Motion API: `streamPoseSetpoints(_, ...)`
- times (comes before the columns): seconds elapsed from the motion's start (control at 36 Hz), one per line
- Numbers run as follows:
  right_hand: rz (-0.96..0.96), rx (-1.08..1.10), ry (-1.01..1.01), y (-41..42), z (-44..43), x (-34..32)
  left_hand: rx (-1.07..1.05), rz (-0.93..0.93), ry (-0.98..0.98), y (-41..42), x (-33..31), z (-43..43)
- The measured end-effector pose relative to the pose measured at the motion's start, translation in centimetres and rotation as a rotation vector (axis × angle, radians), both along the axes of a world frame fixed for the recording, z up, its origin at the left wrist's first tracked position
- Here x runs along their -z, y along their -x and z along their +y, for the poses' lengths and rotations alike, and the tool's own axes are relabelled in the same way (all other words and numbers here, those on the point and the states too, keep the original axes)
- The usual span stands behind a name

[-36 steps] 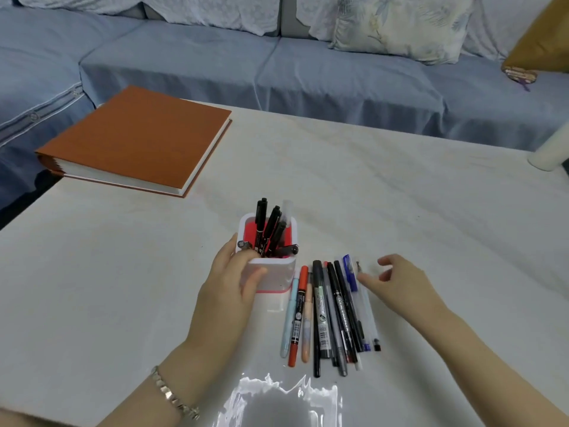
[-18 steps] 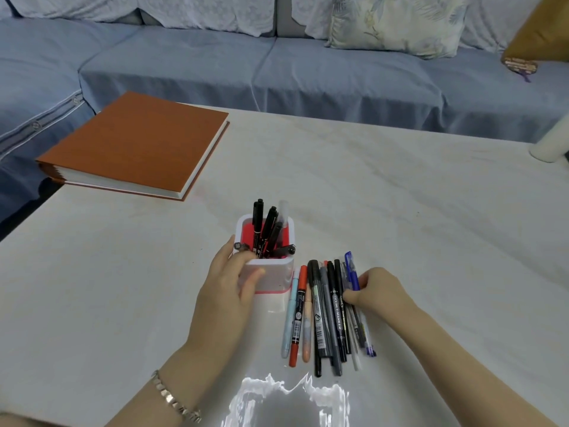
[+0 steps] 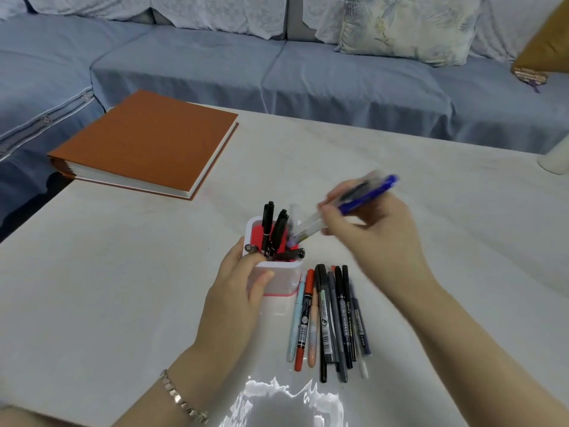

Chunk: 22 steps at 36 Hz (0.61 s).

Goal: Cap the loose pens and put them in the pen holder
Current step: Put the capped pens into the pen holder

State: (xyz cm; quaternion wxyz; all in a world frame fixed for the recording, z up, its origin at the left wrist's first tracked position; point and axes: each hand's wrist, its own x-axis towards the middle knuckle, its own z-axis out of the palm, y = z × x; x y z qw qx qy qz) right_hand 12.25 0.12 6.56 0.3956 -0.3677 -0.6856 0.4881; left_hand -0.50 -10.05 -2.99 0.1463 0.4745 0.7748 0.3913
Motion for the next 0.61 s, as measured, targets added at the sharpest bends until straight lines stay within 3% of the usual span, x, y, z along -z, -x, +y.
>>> streamPoseSetpoints(0.11, -0.346, -0.083, -0.056, 2.3, -0.3, 3.2, 0.004, -0.018, -0.010, 0.0, 0.0, 0.0)
streamPoseSetpoints(0.25, -0.423, -0.079, -0.197, 2.2, -0.3, 4.6, 0.005, -0.037, -0.025, 0.0, 0.1, 0.0)
streamPoseSetpoints(0.36, -0.431, 0.052, -0.085, -0.7, 0.7, 5.7, 0.023, -0.033, -0.039, -0.1, -0.3, 0.1)
streamPoseSetpoints(0.5, -1.005, 0.042, 0.165, -4.2, 1.7, 9.4, 0.016, -0.009, -0.017, 0.1, 0.0, 0.0)
streamPoseSetpoints(0.56, -1.081, -0.007, 0.225, -4.6, 1.6, 10.5, 0.011, -0.002, -0.015, 0.1, 0.0, 0.0)
streamPoseSetpoints(0.61, -1.039, -0.011, 0.268, -4.6, 1.6, 11.1, 0.010, 0.002, -0.018, 0.1, 0.0, 0.1)
